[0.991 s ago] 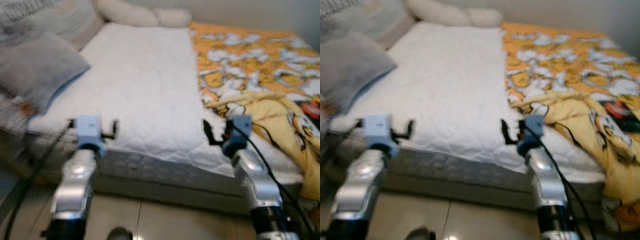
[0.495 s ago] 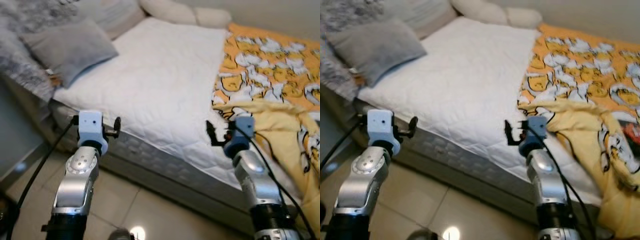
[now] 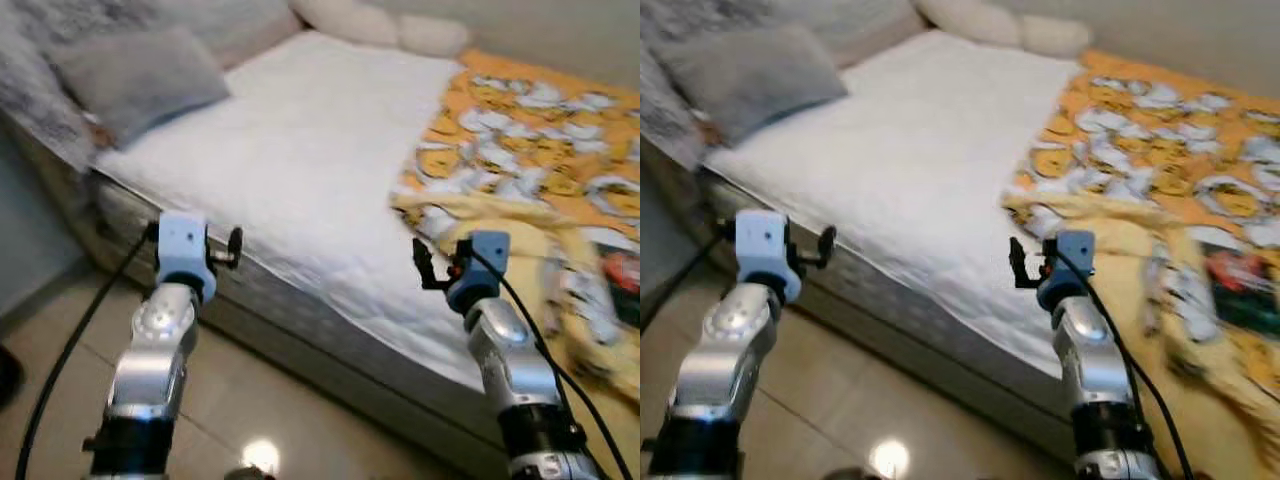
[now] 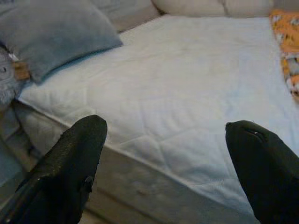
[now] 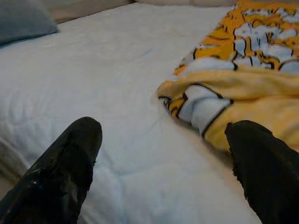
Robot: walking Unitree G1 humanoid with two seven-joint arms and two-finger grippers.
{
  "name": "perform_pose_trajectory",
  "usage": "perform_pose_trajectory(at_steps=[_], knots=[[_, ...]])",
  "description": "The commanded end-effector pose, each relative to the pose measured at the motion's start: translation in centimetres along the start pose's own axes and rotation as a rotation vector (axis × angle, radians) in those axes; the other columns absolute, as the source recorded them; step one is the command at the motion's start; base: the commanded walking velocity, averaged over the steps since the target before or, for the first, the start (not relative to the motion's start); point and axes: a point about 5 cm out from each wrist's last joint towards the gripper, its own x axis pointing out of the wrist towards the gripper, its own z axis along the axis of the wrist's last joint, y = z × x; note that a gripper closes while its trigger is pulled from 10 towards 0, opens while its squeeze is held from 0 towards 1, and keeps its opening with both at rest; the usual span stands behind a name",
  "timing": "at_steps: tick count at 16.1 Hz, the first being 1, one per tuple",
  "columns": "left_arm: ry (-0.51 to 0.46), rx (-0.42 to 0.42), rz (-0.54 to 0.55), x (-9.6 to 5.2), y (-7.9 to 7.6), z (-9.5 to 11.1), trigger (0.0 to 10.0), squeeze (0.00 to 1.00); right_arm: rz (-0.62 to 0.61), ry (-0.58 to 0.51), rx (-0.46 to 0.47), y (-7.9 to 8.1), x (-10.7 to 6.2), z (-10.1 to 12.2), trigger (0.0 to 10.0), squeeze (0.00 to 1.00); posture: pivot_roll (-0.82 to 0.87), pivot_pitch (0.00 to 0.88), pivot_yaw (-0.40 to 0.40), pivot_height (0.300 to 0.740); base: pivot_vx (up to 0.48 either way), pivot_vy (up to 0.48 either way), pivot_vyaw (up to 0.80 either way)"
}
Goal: Clean up the room
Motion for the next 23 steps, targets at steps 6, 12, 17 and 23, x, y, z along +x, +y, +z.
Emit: perform_pose_trajectory(at_steps=[6, 12, 17, 23], knots=[[0.003, -0.002, 0.006, 0.1, 0.2, 0.0, 10.0, 0.84, 0.049, 0.003, -0.011, 0.9, 0.1, 0.0, 10.0, 1.0, 0.04, 0.0, -0.027, 0.74, 0.0, -0.388, 0.0], [0.003, 0.001, -0.006, 0.0, 0.0, -0.1, 10.0, 0.84, 0.111, 0.025, 0.001, 1.6, 0.0, -0.3, 10.0, 1.0, 0.04, 0.0, -0.026, 0.74, 0.0, -0.387, 0.33], [0.008, 0.014, -0.019, 0.0, -0.1, -0.2, 10.0, 0.84, 0.142, 0.034, 0.009, 1.9, -0.1, -0.5, 10.0, 1.0, 0.04, 0.0, -0.026, 0.74, 0.0, -0.387, 0.79], [0.01, 0.024, -0.027, 0.0, -0.2, -0.3, 10.0, 0.84, 0.167, 0.051, 0.012, 2.1, -0.2, -0.8, 10.0, 1.0, 0.04, 0.0, -0.024, 0.74, 0.0, -0.386, 0.79]])
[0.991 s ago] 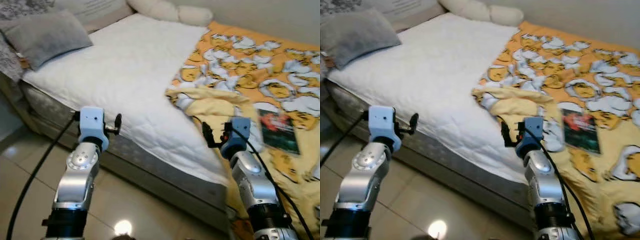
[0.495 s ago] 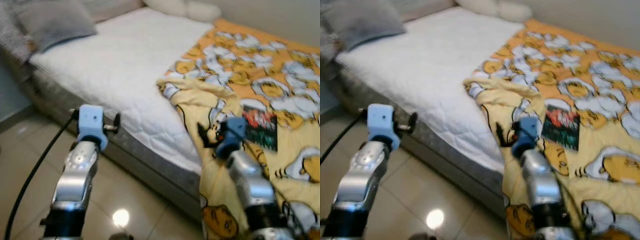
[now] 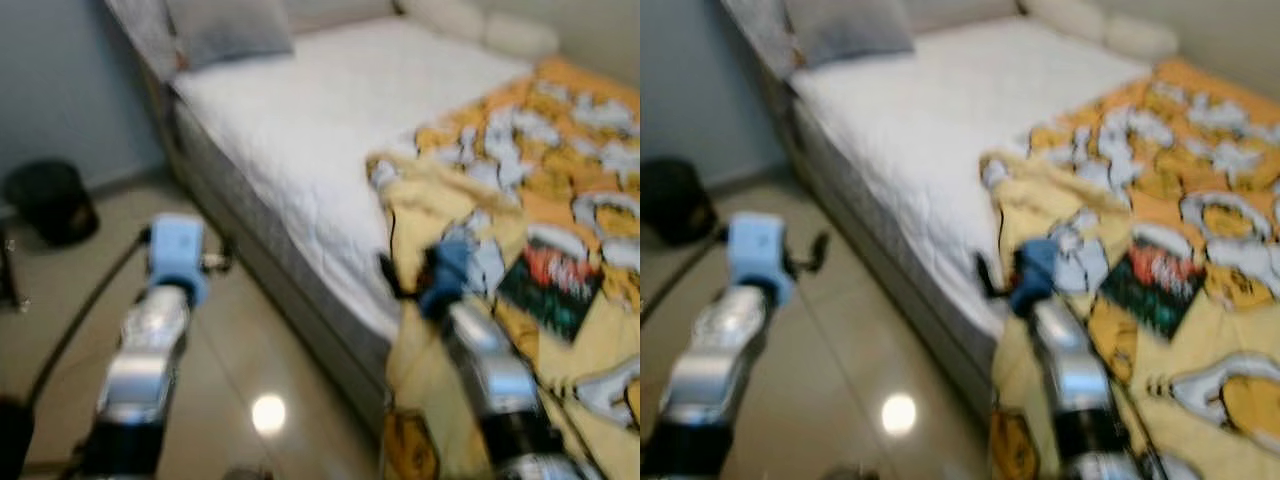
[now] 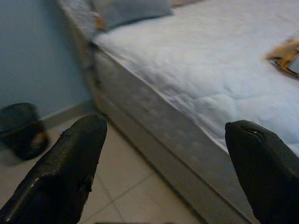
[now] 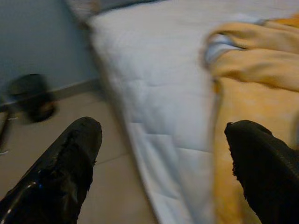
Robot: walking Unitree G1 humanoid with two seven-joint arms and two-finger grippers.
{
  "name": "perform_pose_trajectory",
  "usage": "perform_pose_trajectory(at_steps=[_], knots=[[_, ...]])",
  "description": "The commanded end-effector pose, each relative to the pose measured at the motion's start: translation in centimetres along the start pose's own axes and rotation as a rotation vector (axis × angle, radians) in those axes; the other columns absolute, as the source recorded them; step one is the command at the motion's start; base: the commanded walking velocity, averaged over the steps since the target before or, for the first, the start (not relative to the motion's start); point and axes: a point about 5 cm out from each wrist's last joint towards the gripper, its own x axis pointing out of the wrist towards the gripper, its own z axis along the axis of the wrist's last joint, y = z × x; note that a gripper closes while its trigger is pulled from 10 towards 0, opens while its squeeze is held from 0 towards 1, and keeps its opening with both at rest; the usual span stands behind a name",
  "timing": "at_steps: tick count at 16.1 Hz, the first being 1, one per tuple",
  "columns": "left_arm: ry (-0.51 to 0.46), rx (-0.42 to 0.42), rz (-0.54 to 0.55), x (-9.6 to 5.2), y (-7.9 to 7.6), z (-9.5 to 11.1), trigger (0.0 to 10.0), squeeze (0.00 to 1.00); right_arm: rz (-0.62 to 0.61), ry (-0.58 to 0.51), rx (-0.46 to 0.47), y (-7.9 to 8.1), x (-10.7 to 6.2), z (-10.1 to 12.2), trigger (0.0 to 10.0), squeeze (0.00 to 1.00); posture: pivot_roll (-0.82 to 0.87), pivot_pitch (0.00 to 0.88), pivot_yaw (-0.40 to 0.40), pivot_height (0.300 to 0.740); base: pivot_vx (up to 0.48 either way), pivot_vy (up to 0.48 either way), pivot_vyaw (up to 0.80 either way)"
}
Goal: Clean up the room
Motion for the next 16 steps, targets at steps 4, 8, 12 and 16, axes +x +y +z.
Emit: perform_pose_trajectory(at_steps=[4, 8, 12, 16], knots=[[-0.008, 0.008, -0.036, 0.1, -0.9, 0.2, 10.0, 0.84, -0.045, 0.003, -0.005, -1.2, -0.4, 0.1, 10.0, 1.0, 0.04, 0.0, -0.024, 0.74, 0.0, -0.382, 0.57], [-0.005, 0.012, -0.055, -0.1, -1.2, -0.1, 10.0, 0.82, -0.068, 0.012, -0.005, -1.4, -0.5, -0.3, 10.0, 1.0, 0.04, 0.0, -0.023, 0.74, 0.0, -0.184, 0.0], [-0.002, 0.03, -0.098, -0.3, -1.7, -0.2, 10.0, 0.77, -0.077, 0.019, 0.002, -1.4, -0.5, -0.5, 10.0, 0.0, 0.05, 0.0, -0.025, 0.74, 0.0, 0.0, 0.0], [-0.003, 0.095, -0.215, -0.7, -2.7, -0.3, 10.0, 0.77, -0.196, 0.073, 0.04, -2.4, -0.2, -0.8, 10.0, 0.0, 0.05, 0.0, -0.025, 0.74, 0.0, 0.0, 0.0]])
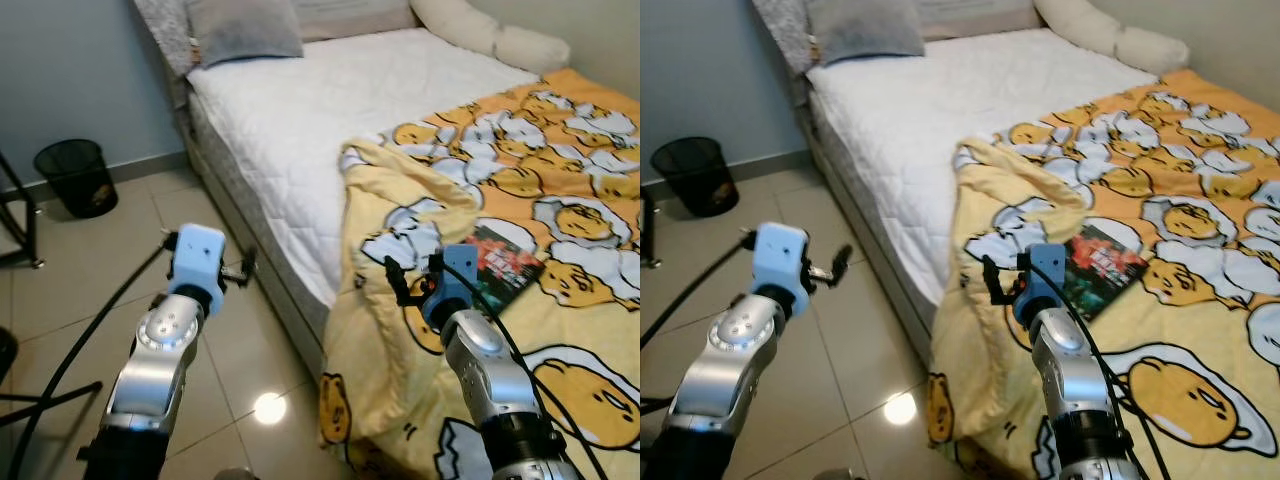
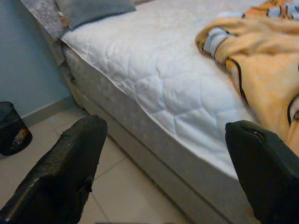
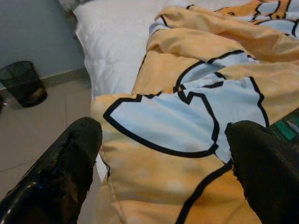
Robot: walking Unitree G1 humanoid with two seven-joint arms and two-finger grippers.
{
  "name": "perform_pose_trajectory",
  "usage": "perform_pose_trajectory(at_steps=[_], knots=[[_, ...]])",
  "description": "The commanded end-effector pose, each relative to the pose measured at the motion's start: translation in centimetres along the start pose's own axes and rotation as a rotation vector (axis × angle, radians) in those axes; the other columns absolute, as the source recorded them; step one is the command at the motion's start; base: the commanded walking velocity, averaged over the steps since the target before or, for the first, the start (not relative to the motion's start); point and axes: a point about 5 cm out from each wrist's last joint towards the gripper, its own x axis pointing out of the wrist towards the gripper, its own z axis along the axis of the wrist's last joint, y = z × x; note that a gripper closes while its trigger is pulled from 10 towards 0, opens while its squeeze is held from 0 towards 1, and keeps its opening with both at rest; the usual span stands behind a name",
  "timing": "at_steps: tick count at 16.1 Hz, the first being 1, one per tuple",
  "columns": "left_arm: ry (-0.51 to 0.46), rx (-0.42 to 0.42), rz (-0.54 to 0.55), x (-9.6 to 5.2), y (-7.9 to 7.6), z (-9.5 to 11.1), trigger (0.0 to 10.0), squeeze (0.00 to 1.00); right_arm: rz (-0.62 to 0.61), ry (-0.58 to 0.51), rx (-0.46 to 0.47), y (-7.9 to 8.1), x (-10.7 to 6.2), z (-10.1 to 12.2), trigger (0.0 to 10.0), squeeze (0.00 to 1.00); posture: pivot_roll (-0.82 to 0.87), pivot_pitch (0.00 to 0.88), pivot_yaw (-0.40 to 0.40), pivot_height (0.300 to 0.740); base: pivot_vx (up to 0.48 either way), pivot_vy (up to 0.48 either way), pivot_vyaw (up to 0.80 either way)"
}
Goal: Clean up the room
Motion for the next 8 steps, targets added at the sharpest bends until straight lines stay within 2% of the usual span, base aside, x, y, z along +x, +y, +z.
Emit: perform_pose_trajectory(at_steps=[1, 3, 5, 8], knots=[[-0.034, 0.02, -0.068, 0.0, -1.0, 0.9, 10.0, 0.78, -0.059, 0.033, 0.042, -1.2, 0.1, 0.1, 10.0, 0.0, 0.05, 0.0, -0.023, 0.74, 0.0, 0.0, 0.0], [-0.039, 0.019, -0.167, -0.5, -1.9, 1.0, 10.0, 0.78, -0.107, -0.01, 0.097, -2.4, 0.0, 1.0, 10.0, 0.0, 0.05, 0.0, -0.021, 0.74, 0.0, 0.0, 0.0], [-0.049, 0.026, -0.266, -1.1, -2.4, 0.8, 10.0, 0.78, -0.244, -0.022, 0.141, -4.8, -0.1, 1.4, 10.0, 0.0, 0.04, 0.0, -0.017, 0.74, 0.0, 0.0, 0.0], [-0.057, 0.072, -0.386, -1.2, -2.4, 1.1, 10.0, 0.77, -0.419, 0.018, 0.272, -9.0, -0.3, 1.4, 10.0, 0.0, 0.03, 0.0, 0.012, 0.74, 0.0, 0.0, 0.0]])
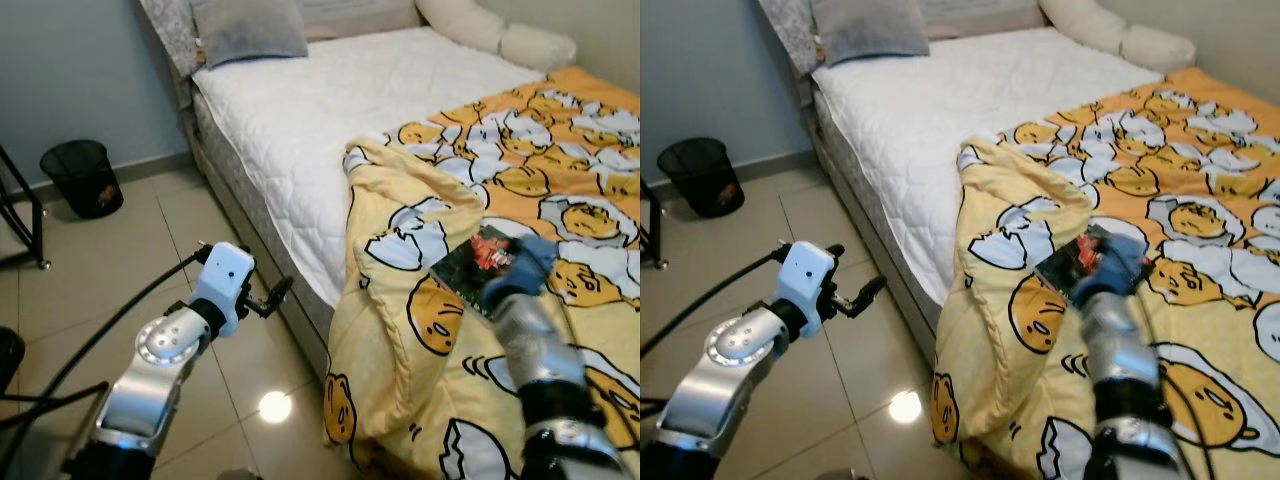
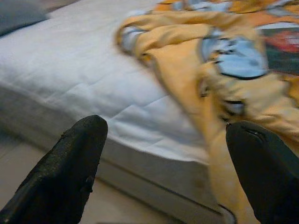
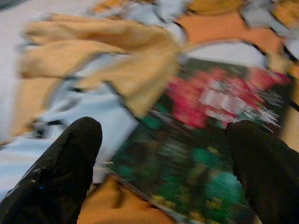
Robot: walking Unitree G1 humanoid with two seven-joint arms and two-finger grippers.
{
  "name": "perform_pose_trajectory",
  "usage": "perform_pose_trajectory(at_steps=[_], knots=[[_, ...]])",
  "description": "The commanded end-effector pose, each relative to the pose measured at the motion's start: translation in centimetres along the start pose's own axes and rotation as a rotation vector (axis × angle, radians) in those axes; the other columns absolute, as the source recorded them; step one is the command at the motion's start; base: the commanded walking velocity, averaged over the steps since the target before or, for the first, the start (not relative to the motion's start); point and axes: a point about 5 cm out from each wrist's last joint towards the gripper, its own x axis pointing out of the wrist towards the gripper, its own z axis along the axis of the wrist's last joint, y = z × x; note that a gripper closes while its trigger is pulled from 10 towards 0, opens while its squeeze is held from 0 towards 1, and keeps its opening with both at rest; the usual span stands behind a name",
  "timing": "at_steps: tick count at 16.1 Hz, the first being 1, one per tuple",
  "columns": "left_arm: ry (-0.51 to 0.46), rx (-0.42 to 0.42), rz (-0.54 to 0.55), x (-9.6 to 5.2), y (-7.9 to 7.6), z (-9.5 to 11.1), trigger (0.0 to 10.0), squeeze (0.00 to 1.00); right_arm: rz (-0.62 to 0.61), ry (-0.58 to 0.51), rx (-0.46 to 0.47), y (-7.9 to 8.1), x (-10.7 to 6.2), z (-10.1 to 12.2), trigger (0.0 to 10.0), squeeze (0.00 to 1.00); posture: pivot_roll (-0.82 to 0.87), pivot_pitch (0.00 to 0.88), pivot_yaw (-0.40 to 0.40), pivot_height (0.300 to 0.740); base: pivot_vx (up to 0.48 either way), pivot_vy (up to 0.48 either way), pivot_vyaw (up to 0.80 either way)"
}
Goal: Clean up the room
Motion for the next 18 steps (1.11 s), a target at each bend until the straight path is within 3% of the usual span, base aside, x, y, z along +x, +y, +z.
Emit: perform_pose_trajectory(at_steps=[1, 5, 11, 15, 18], knots=[[-0.025, 0.025, -0.077, 0.1, -0.3, 0.7, 10.0, 0.78, -0.05, 0.043, 0.071, -1.1, 0.5, -0.2, 10.0, 0.0, 0.03, 0.0, 0.017, 0.74, 0.0, 0.0, 0.0], [0.026, 0.087, -0.249, -0.2, -1.1, 0.4, 10.0, 0.77, -0.03, 0.114, 0.27, -1.9, 1.4, -0.3, 10.0, 0.0, 0.03, 0.0, 0.025, 0.74, 0.0, 0.0, 0.0], [0.056, 0.076, -0.329, -1.0, -1.5, 0.0, 10.0, 0.77, -0.125, 0.173, 0.354, -3.7, 1.1, -2.0, 10.0, 0.0, 0.05, 0.0, 0.02, 0.74, 0.0, 0.0, 0.0], [0.065, 0.039, -0.404, -1.4, -2.0, 0.1, 10.0, 0.78, -0.107, 0.195, 0.382, -3.4, 1.0, -2.8, 10.0, 0.0, 0.05, 0.0, 0.028, 0.74, 0.0, 0.0, 0.0], [0.086, -0.019, -0.492, -2.2, -2.5, 0.1, 10.0, 0.77, -0.054, 0.225, 0.475, -2.6, 1.0, -3.4, 10.0, 0.0, 0.05, 0.0, 0.032, 0.74, 0.0, 0.0, 0.0]])
